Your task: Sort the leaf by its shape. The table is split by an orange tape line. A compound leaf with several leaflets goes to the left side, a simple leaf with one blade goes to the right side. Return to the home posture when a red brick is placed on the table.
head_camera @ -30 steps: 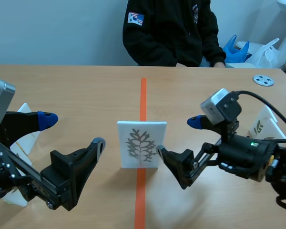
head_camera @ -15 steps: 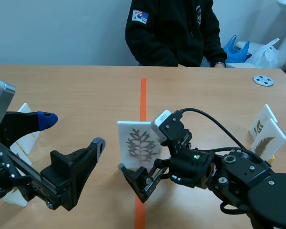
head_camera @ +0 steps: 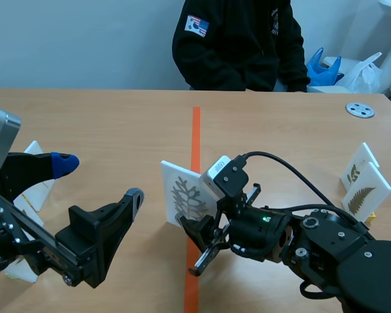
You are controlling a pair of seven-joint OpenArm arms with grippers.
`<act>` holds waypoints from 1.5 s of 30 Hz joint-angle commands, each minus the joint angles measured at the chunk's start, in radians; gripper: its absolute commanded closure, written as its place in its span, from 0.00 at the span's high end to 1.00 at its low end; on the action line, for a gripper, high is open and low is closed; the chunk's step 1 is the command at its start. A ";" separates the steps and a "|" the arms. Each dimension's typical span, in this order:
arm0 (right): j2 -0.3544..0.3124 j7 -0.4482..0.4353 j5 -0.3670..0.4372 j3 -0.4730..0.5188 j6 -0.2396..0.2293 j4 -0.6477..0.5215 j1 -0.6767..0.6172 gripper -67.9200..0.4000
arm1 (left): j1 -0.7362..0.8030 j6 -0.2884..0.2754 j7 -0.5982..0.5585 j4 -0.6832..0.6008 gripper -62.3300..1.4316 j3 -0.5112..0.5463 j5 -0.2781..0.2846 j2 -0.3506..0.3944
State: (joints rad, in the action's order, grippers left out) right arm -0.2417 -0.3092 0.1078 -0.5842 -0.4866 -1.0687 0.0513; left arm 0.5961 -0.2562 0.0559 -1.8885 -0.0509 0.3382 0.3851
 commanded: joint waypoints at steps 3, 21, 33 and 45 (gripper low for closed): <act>-0.017 -0.012 0.008 0.007 0.008 -0.020 0.012 0.15 | 0.007 -0.002 -0.015 -0.004 1.00 0.006 0.005 -0.002; -0.058 -0.052 0.016 0.156 0.000 -0.179 -0.074 0.03 | 0.007 -0.002 -0.015 -0.004 1.00 0.006 0.005 -0.002; -0.071 -0.029 0.108 0.502 -0.044 -0.427 -0.313 0.03 | 0.007 -0.002 -0.019 -0.004 1.00 0.006 0.005 -0.002; -0.068 0.083 0.317 0.754 -0.087 -0.450 -0.484 0.03 | 0.007 -0.002 -0.022 -0.004 1.00 0.006 0.005 -0.002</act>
State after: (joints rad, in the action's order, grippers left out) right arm -0.3050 -0.2192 0.4107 0.1661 -0.5697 -1.5139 -0.4458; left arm 0.5961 -0.2562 0.0517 -1.8885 -0.0509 0.3382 0.3851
